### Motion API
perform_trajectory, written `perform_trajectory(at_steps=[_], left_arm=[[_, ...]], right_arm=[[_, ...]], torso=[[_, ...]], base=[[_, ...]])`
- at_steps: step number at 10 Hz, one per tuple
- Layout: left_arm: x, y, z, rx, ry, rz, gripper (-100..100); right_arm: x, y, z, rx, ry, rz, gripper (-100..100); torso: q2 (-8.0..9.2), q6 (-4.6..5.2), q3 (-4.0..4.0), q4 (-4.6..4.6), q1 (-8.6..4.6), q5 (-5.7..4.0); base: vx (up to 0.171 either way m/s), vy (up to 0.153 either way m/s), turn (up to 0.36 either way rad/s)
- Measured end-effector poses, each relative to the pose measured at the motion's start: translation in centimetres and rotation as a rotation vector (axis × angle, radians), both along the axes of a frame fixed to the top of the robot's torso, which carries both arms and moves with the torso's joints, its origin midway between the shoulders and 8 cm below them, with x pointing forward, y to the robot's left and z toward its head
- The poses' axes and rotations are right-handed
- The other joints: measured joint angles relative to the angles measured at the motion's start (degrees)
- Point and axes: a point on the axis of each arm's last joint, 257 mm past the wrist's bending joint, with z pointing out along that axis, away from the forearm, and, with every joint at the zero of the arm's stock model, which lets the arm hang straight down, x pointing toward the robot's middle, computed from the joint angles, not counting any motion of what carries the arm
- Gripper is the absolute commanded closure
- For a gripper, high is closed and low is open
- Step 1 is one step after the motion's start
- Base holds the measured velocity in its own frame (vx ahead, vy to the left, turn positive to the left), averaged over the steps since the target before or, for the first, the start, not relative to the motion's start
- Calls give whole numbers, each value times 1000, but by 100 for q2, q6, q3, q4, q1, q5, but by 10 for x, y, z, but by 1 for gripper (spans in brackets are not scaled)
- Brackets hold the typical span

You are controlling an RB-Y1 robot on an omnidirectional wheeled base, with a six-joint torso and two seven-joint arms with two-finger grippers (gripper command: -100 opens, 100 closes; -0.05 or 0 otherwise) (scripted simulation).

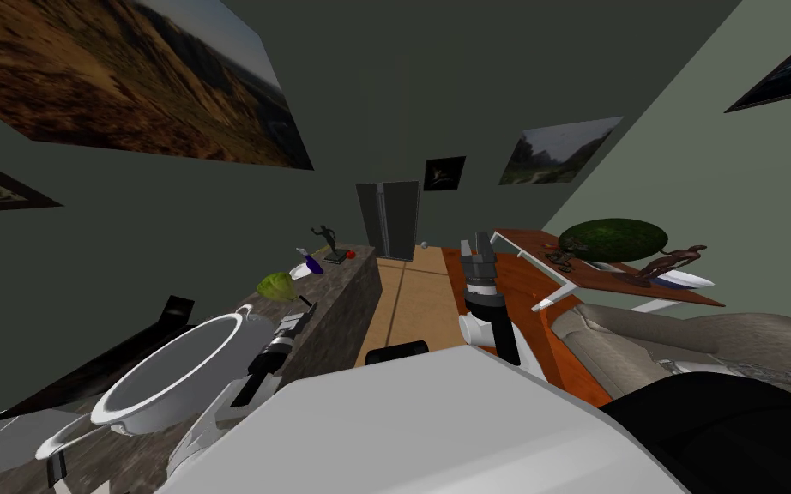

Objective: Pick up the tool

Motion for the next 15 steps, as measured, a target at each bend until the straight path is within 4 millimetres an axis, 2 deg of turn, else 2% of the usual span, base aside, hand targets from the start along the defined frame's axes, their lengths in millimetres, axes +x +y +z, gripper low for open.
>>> perform_trajectory(at_steps=[2,3,5,6,8,9,10,14,15], left_arm=[[23,-9,6,0,-11,-1,-100],[34,-16,-3,-4,5,-2,-100],[57,-25,5,-1,-6,-8,-100],[66,-32,-1,-3,9,-12,-100],[88,-44,5,2,8,-18,-100],[97,-53,-2,3,29,-22,-100],[108,-58,-2,10,37,-25,-100],[156,-86,21,28,22,-56,-100],[165,-95,19,35,41,-65,-100]], right_arm=[[0,0,0,0,0,0,0],[0,0,0,0,0,0,0],[0,0,0,0,0,0,0],[0,0,0,0,0,0,0],[0,0,0,0,0,0,0],[0,0,0,0,0,0,0],[0,0,0,0,0,0,0],[0,0,0,0,0,0,0],[0,0,0,0,0,0,0]], torso=[[-15,1,-6,-1,-11,-2],[2,-1,1,0,-2,0],[-18,0,-8,-1,-11,-3],[-7,-2,-4,-2,4,0],[-16,0,-7,-1,-14,-3],[-6,-1,-3,-1,-15,-3],[-1,-1,1,1,-8,-3],[-17,-1,-7,-1,-12,-3],[-1,-3,0,-1,-8,-2]], base=[[-93,42,13],[-129,56,6],[-70,53,11],[-115,71,6],[-80,19,10],[-120,45,12],[-67,33,-6],[-99,48,12],[-128,64,11]])
